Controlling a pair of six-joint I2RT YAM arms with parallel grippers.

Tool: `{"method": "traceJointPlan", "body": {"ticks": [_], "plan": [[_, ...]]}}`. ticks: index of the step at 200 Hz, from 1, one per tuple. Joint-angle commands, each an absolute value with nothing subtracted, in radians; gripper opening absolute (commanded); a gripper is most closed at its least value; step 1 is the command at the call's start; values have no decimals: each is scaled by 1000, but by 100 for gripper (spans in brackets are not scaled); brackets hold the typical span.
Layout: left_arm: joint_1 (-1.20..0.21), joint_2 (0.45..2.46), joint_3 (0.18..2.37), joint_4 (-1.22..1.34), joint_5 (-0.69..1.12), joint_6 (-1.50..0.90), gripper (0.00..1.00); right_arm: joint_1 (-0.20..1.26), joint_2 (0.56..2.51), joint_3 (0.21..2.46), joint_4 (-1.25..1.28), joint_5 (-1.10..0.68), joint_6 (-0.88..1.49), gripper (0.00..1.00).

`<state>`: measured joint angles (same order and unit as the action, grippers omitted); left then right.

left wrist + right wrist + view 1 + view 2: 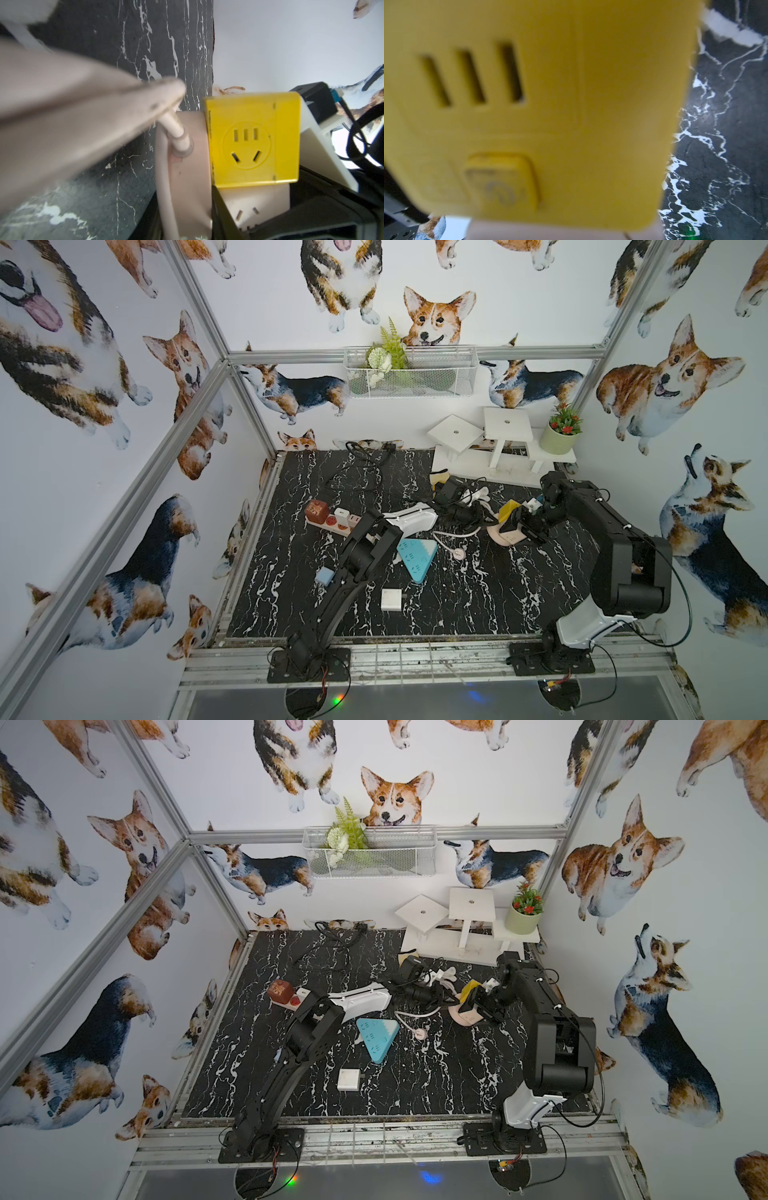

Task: Pull the plug off the socket
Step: Remove the plug from the socket, then place the plug at the center of the board.

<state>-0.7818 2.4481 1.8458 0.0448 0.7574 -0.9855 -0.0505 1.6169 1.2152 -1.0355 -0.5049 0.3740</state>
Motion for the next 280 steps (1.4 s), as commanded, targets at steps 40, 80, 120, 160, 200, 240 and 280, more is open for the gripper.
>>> {"method": "traceJointPlan", "body": {"ticks": [40,80,120,160,200,240,280], "plan": [[-774,2482,1814,-41,674,-1039,0,112,1541,1139,-925,-254,400,0],[-772,2470,1784,-72,684,-999,0,0,1434,1137,-947,-340,466,0],[-764,2468,1797,-92,695,-983,0,-20,1394,1083,-1010,-419,514,0],[-760,2467,1797,-75,719,-985,0,-39,1362,959,-956,-466,591,0],[-758,2468,1796,-70,726,-987,0,-43,1373,864,-884,-561,656,19],[-756,2470,1797,-69,727,-986,0,-43,1411,908,-981,-440,628,58],[-756,2469,1799,-72,731,-982,0,-43,1419,958,-1070,-315,627,75]]}}
